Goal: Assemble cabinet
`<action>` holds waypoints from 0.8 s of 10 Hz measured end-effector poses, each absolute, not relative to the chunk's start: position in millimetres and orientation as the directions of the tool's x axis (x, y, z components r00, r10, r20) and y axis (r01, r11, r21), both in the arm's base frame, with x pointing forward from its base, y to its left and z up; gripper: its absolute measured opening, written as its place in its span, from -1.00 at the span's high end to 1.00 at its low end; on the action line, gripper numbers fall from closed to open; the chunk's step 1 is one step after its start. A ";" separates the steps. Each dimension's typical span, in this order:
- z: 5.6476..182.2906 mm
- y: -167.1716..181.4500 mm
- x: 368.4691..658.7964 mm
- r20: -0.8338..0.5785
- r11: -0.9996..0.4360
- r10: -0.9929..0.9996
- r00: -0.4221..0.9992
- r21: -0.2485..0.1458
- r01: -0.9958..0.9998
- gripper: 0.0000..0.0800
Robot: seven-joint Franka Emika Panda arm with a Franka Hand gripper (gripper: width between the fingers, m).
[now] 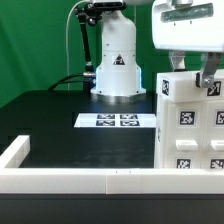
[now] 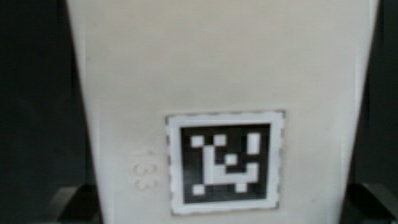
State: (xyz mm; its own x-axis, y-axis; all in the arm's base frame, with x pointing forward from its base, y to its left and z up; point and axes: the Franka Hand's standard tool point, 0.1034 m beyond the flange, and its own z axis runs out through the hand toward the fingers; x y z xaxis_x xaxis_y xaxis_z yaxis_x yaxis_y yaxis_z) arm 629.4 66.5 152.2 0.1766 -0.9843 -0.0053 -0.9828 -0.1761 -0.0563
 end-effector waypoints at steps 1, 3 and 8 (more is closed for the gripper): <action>152.1 66.5 628.2 -0.007 -0.125 -0.992 0.126 -0.054 -0.991 -0.41; 152.3 66.3 626.2 -0.020 0.027 -0.999 -0.026 -0.045 -0.999 -0.41; 153.9 65.5 621.7 -0.017 0.279 -0.960 -0.278 -0.020 -0.960 -0.41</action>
Offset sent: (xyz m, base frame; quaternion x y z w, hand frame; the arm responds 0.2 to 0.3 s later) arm -0.0048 -0.0020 -0.0034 -0.0080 0.0147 0.2270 0.9738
